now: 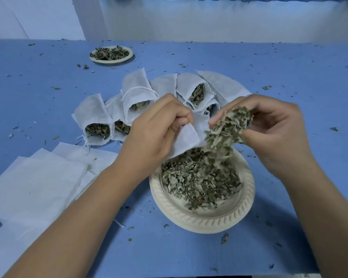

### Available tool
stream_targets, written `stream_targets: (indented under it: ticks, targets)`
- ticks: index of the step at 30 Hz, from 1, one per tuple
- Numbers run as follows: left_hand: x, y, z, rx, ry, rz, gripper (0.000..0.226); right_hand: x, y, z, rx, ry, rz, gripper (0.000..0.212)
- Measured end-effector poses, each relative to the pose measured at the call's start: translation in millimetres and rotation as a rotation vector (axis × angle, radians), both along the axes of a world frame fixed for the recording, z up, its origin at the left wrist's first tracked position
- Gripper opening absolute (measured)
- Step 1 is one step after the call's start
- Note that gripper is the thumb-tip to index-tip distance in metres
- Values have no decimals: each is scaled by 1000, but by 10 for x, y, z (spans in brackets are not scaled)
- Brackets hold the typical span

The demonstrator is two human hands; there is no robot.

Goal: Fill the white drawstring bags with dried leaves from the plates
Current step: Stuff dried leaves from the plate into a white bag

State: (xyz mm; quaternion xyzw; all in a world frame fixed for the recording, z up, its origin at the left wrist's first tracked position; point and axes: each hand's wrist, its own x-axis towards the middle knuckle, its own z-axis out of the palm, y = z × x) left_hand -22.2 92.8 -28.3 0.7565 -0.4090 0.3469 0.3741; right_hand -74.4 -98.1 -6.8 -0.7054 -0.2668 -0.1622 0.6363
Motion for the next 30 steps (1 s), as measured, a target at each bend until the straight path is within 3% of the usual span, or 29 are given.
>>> stream_targets:
  ticks: [5,9,12,15,18,25,30]
  targets:
    - [-35,-48,7,-31,-11,-83,28,7,156,-159,55,5,-180,32]
    - [-45,-60,-3,-57,-23,-91,27,36,154,-237,-270,-100,-323,28]
    - [-40,-72,-11,-33,-26,-94,26,48,138,-219,-405,-105,-268,28]
    - [-25,-59,-6,-40,-26,-67,25,25,79,-147,-340,60,-49,43]
    - [-18,-41,0,-42,-33,-31,25,-14,14,-112,-305,108,95,34]
    - [-14,-38,-14,-27,-22,-51,26,-3,128,-164,-162,-18,-43,23]
    - [-17,-35,-25,-31,-21,-63,26,-20,178,-152,68,79,-147,17]
